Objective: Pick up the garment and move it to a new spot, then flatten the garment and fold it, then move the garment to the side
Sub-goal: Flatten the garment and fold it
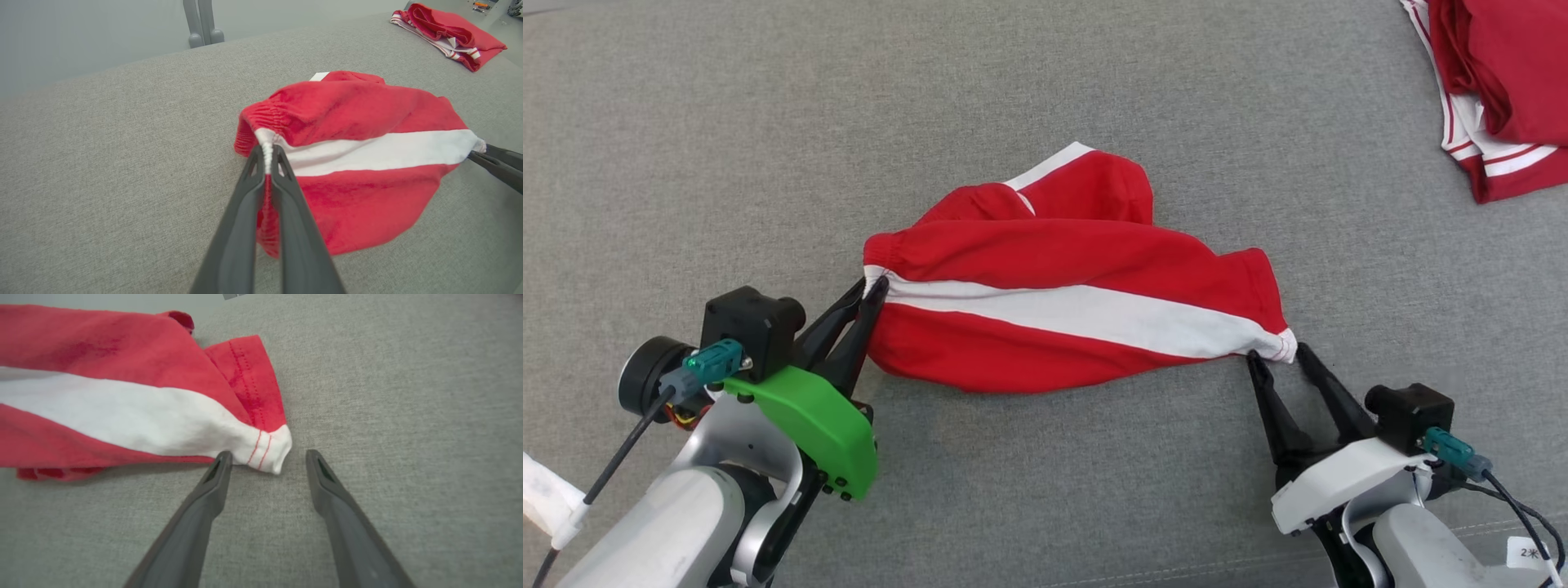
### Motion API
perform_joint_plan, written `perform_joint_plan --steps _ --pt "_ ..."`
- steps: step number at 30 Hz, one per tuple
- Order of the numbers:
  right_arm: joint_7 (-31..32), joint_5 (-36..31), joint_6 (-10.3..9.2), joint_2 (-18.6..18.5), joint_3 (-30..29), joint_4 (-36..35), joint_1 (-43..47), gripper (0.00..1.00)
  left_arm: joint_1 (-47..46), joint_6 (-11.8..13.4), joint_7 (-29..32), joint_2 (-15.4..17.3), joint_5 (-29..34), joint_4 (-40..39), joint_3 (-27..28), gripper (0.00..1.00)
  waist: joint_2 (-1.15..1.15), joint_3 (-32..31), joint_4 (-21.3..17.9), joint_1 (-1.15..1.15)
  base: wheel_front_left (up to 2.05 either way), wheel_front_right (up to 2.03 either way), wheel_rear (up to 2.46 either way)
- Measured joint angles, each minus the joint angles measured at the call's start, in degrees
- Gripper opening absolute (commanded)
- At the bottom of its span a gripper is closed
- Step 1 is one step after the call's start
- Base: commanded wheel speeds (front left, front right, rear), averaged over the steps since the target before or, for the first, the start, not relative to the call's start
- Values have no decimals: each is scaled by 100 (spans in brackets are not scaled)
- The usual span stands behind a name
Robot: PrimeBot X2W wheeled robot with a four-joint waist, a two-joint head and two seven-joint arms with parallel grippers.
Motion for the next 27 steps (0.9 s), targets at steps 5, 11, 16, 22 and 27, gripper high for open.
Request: perform_joint_plan --steps 5,11,16,22,27 --pt "0 439 0 -186 363 93 -227 0 -7 -2 -25 3 -18 81 34 0 0 13 -27 0 0 0 0" --pt "1 1334 -3 -610 464 -461 -628 0 -131 -190 -34 -69 -439 45 237 0 0 7 -145 0 0 0 0" --pt "1 2194 -4 -1131 334 -1314 -1283 0 -554 -699 305 -409 -2229 -68 999 0 0 45 -248 0 0 0 0" --pt "1 2673 -4 -2009 427 -1593 -2718 0 -2190 -922 1066 -691 -3538 -19 1596 0 0 268 -319 0 0 0 0" --pt "15 2783 -3 -2513 488 -1056 -4117 0 -3967 -1198 1116 -1020 -3228 590 1518 0 0 555 -369 0 0 0 0"
